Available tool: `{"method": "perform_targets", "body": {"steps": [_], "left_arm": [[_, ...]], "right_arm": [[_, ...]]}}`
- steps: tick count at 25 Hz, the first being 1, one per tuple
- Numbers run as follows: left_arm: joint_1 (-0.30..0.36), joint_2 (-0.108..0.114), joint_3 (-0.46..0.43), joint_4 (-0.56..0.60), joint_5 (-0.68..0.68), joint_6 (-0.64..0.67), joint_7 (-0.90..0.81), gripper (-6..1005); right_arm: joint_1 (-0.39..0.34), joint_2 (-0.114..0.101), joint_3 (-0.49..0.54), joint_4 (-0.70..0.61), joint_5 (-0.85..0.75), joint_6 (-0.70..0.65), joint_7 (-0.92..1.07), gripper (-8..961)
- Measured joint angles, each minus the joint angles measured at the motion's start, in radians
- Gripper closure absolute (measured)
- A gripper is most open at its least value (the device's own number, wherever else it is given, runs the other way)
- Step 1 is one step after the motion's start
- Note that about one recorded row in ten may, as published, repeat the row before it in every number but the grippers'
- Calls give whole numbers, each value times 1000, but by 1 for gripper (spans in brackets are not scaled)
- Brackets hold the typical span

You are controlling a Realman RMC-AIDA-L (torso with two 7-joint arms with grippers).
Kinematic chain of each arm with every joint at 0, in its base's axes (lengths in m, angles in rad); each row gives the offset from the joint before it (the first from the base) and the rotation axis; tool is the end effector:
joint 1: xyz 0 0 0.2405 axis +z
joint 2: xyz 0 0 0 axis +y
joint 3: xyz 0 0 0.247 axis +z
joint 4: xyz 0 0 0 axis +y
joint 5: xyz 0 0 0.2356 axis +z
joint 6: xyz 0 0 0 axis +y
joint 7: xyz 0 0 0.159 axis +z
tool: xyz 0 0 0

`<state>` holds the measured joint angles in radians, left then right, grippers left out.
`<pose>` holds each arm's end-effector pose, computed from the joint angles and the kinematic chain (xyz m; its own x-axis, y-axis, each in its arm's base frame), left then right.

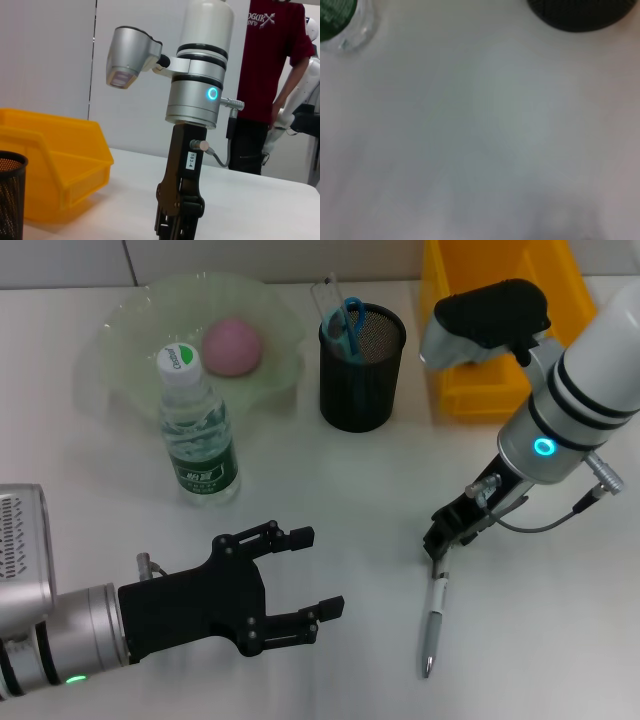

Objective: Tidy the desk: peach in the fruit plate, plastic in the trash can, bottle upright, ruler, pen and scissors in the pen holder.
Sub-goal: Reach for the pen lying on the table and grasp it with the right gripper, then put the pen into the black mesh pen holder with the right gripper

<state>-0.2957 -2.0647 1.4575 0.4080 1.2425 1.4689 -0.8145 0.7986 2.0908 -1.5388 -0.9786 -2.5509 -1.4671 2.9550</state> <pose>-0.2783 0.2549 -0.0929 0.7749 0.1406 0.6162 0.2859 -0.9475 -0.1434 0.1725 0.3757 -0.0789 0.4456 -0.8588 0.2527 -0.7359 -0.5121 -0.4430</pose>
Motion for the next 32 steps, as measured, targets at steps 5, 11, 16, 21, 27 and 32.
{"method": "perform_targets", "body": {"steps": [5, 11, 16, 21, 27, 32], "left_arm": [[-1, 0, 0, -2, 0, 0, 0, 192], [-3, 0, 2, -4, 0, 0, 0, 192], [-4, 0, 3, -2, 0, 1, 0, 192], [-5, 0, 3, -3, 0, 1, 0, 192], [-5, 0, 1, -3, 0, 1, 0, 192], [-5, 0, 2, -3, 0, 1, 0, 192]], "right_arm": [[4, 0, -22, 5, 0, 1, 0, 579], [5, 0, -21, 6, 0, 1, 0, 702], [4, 0, -27, 3, 0, -4, 0, 719], [4, 0, -55, -8, -1, -8, -2, 720], [-13, 0, -57, -45, -1, -11, -5, 788], [-59, -6, -33, -157, -1, -26, -14, 821]]}}
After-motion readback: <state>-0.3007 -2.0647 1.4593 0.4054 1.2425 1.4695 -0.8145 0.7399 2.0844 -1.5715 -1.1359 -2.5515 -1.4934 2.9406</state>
